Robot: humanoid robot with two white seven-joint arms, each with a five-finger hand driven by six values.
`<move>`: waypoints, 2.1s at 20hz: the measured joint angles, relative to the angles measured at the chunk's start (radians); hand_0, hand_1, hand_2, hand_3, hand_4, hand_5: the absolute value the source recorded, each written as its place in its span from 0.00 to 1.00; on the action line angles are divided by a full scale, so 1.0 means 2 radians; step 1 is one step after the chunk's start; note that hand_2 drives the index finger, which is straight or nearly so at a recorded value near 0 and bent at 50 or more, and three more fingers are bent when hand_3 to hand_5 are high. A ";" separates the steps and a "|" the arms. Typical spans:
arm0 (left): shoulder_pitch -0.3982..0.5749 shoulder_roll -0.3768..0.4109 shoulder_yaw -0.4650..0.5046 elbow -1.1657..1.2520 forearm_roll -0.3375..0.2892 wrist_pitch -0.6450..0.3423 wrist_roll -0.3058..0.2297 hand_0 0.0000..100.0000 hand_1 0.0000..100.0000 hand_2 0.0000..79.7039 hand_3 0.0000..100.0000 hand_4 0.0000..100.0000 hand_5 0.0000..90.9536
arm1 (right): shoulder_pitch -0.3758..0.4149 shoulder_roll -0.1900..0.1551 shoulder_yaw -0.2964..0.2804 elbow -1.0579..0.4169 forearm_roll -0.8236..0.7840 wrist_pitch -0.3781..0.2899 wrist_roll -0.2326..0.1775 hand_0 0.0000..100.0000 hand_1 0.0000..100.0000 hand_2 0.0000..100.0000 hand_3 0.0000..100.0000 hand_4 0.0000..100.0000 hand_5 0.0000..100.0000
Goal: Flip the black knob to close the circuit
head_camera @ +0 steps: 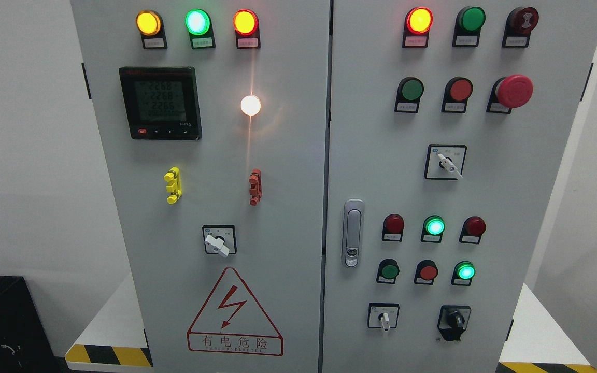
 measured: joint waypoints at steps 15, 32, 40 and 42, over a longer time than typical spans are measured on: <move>0.000 0.000 0.000 0.000 0.000 0.000 0.000 0.12 0.56 0.00 0.00 0.00 0.00 | -0.007 0.001 -0.015 -0.005 -0.011 -0.004 0.022 0.00 0.11 0.00 0.01 0.00 0.00; 0.000 0.000 0.000 0.000 0.000 0.000 0.000 0.12 0.56 0.00 0.00 0.00 0.00 | 0.033 0.001 -0.028 -0.182 0.131 -0.009 -0.020 0.00 0.10 0.22 0.39 0.34 0.15; 0.000 0.000 0.000 0.000 0.000 0.000 0.000 0.12 0.56 0.00 0.00 0.00 0.00 | 0.043 0.003 -0.041 -0.291 0.237 -0.010 -0.057 0.00 0.11 0.33 0.54 0.49 0.41; 0.000 0.000 0.000 0.000 0.000 0.000 0.000 0.12 0.56 0.00 0.00 0.00 0.00 | 0.044 0.004 -0.043 -0.317 0.257 -0.010 -0.072 0.00 0.12 0.36 0.61 0.54 0.47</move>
